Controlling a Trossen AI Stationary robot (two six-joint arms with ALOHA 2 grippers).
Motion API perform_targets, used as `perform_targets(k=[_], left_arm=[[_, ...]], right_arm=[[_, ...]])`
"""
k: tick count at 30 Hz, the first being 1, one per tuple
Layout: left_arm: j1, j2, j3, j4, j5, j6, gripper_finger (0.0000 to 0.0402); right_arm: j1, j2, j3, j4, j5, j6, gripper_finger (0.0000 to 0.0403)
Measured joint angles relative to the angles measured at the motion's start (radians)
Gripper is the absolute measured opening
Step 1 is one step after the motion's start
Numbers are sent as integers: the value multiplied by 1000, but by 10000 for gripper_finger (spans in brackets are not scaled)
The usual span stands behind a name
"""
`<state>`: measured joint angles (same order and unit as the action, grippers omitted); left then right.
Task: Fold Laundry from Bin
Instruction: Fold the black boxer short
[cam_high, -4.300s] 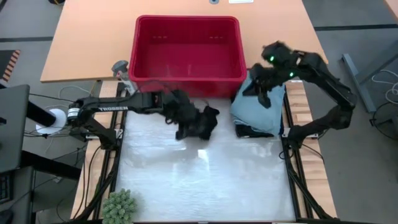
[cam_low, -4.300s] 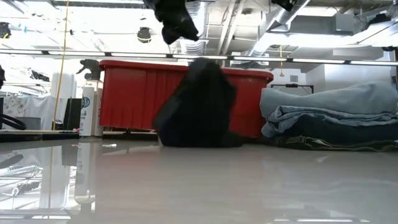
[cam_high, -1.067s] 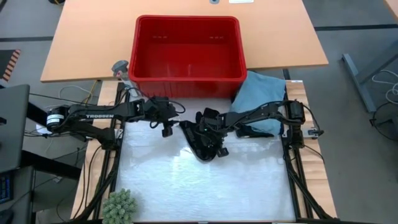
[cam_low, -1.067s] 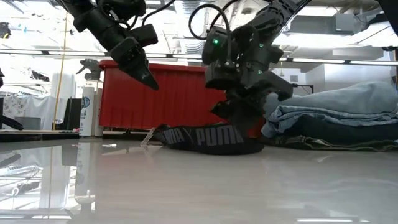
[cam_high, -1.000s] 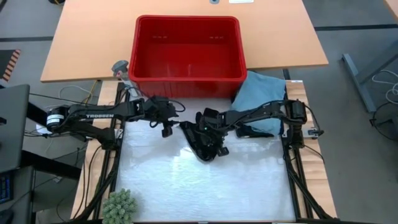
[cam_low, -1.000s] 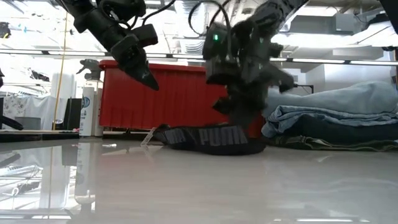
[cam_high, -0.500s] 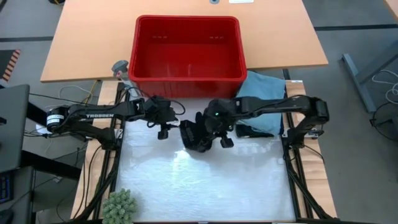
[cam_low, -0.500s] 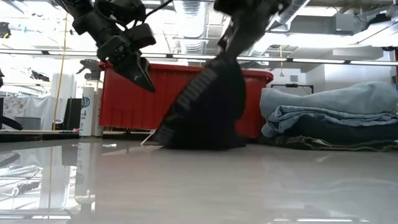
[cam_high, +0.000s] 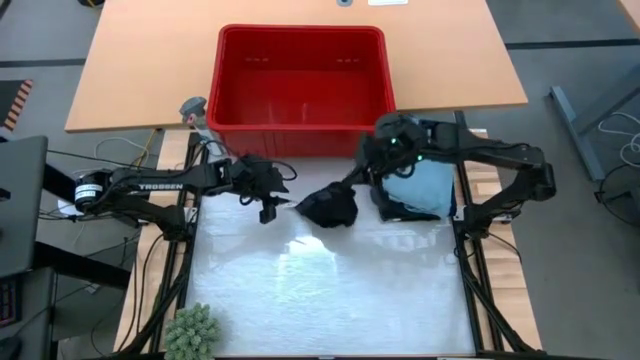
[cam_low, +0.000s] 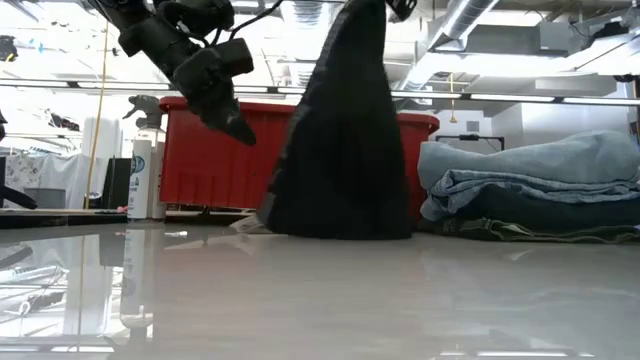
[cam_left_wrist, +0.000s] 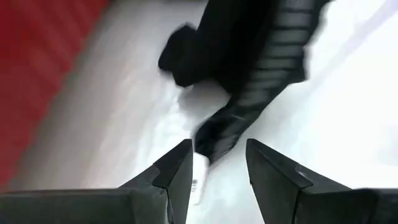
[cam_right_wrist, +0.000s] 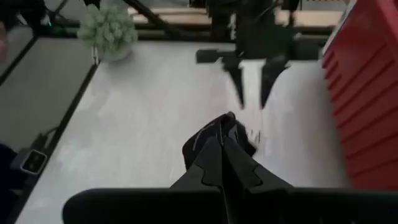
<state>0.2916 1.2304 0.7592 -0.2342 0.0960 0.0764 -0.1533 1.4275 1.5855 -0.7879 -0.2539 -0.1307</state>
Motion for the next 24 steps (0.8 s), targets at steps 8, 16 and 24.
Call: perform_targets(k=[8,16,24], left_arm=[[-12,0,-137,274,152,-52,147],[-12,46,-240,643,27,-156,221],[-38,313,-107,713,26,-77,273]], right_arm=[[-27,-2,109,-112,-1,-6,18],[-8,0,111,-170,-37,-8,18],[52,0,111,-171,-90,21,18]])
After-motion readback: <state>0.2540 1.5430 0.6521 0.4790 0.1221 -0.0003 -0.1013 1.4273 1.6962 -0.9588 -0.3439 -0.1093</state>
